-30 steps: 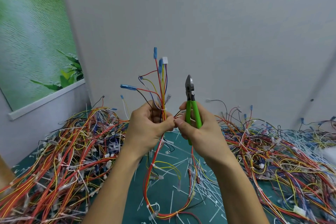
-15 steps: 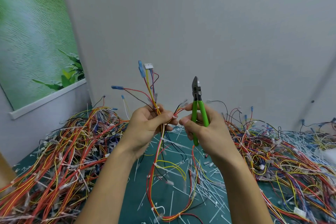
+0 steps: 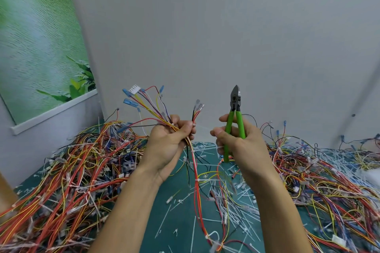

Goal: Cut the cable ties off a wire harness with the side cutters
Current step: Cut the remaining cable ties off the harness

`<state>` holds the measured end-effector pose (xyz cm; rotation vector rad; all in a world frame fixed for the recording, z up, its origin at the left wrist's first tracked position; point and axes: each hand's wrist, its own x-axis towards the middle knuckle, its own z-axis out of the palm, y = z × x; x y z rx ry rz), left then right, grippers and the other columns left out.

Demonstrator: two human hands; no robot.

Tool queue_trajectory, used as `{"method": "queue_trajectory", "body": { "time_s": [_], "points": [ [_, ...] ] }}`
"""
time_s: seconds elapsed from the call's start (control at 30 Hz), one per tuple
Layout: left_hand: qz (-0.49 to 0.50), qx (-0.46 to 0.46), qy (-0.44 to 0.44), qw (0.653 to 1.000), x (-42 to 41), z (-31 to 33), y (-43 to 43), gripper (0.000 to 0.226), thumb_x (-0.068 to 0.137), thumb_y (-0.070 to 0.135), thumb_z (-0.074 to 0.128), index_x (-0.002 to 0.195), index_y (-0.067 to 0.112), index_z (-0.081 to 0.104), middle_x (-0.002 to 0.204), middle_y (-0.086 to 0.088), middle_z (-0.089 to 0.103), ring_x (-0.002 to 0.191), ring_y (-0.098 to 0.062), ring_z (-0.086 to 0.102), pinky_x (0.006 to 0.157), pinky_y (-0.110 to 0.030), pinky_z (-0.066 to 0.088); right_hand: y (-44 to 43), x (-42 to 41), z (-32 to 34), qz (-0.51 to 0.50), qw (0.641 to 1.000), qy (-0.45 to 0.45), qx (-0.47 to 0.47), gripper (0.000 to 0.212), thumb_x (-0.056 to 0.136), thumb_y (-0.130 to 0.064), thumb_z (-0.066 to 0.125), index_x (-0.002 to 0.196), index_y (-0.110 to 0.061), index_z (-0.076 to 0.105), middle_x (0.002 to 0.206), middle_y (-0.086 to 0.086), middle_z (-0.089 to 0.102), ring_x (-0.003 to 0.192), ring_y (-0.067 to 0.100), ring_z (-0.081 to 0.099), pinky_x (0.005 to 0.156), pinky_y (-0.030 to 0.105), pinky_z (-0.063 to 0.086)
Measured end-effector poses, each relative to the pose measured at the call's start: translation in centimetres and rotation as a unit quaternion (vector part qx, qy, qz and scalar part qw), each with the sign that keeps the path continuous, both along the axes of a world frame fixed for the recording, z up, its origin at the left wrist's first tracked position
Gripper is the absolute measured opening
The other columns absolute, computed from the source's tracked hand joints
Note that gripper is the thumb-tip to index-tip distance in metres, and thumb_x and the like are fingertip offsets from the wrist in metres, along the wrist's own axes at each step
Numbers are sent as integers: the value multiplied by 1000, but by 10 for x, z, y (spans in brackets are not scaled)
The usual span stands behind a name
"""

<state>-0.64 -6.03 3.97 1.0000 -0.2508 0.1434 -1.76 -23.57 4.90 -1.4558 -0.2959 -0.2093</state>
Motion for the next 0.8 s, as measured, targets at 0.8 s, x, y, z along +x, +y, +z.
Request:
{"method": "queue_trajectory", "body": {
  "time_s": [0.8],
  "points": [
    [129,-166,-33,977,1,12,9,35,95,-4,56,79,24,45,81,-3,67,79,-10,64,82,-22,52,29,-19,-2,156,948,32,-274,17,99,-11,60,115,-15,66,78,5,63,67,11,58,61,23,50]
  ]
}}
